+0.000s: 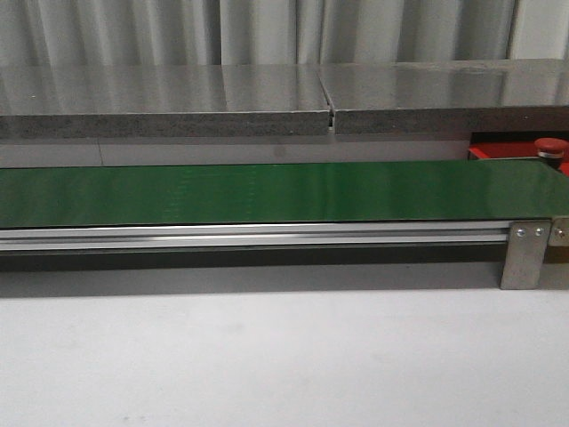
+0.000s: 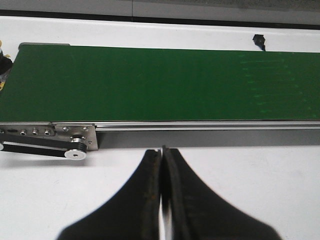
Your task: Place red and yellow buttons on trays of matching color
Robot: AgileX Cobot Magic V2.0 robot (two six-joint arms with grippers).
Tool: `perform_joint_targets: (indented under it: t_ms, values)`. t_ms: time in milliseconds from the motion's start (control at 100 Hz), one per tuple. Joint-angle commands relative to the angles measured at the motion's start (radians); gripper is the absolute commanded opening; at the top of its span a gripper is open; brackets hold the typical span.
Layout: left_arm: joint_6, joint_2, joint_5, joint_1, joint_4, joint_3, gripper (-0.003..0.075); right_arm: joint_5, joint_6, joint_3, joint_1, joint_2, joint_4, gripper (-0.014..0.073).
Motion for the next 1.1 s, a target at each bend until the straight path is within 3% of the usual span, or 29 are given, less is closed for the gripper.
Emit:
perform_joint_targets:
  t_ms: [0,620,1030,1090]
  values:
    - [0.000,0.002,-0.069,-0.007,-0.019,-0.026,-0.0019,-0.109,-0.009,0.049,0.001,-0.101,-0.007,-0.0068]
    - [0.000,0.002,-0.091,-0.007,-0.021,-0.025,-0.0019,-0.131,-0.009,0.414,0.001,-0.648,0.003,-0.0068]
    - [0.000,0.038,-0.156,-0.005,-0.015,-0.044,-0.0020,-0.075,-0.009,0.425,0.001,-0.700,0.003,-0.0068]
    - [-0.050,0.083,-0.126,0.009,-0.005,-0.071,-0.0020,-0.075,-0.009,0.425,0.001,-0.700,0.003,-0.0068]
